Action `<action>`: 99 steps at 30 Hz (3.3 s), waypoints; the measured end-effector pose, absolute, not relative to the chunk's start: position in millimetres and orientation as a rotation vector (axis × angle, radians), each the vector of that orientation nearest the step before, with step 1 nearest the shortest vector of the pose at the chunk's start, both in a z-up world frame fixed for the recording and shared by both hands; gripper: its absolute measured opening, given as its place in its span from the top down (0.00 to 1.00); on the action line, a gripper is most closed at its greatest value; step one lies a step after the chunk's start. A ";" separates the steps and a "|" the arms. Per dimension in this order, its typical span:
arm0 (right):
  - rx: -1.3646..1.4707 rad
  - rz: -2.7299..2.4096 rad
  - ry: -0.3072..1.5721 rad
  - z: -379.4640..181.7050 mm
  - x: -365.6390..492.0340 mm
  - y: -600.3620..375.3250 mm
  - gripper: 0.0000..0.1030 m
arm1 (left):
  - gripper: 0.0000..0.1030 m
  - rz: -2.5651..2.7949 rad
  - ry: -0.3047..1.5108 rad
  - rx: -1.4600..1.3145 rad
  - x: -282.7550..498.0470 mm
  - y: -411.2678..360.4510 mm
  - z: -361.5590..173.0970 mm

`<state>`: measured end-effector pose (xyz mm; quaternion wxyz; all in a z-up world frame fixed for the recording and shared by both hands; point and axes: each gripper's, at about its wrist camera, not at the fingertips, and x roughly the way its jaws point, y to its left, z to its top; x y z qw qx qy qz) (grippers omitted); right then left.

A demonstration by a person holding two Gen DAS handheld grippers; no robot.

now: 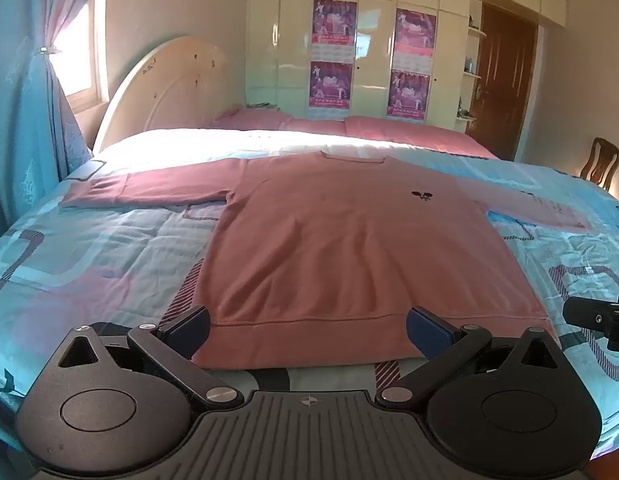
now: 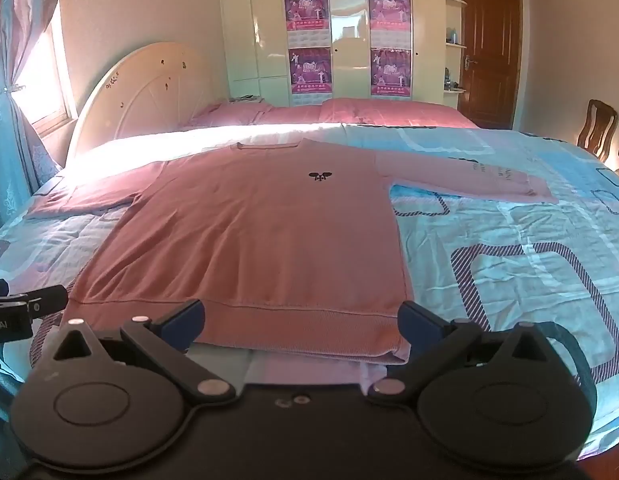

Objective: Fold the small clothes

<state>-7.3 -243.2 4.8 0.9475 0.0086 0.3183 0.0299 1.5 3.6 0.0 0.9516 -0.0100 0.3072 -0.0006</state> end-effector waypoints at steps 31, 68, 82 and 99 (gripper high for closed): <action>0.041 0.002 0.643 7.8 -7.1 -242.8 0.01 | 0.00 0.001 0.619 -0.023 3.0 6.3 1.0; 0.041 0.010 0.632 12.4 -6.4 -240.3 0.01 | 0.00 0.017 0.620 -0.024 -1.4 7.7 3.1; 0.044 0.004 0.623 12.5 -9.9 -244.8 0.01 | 0.00 0.017 0.622 -0.027 -2.3 9.3 3.2; 0.083 -0.175 0.544 23.3 14.4 -304.1 0.02 | 0.00 -0.112 0.589 -0.174 48.7 3.7 3.2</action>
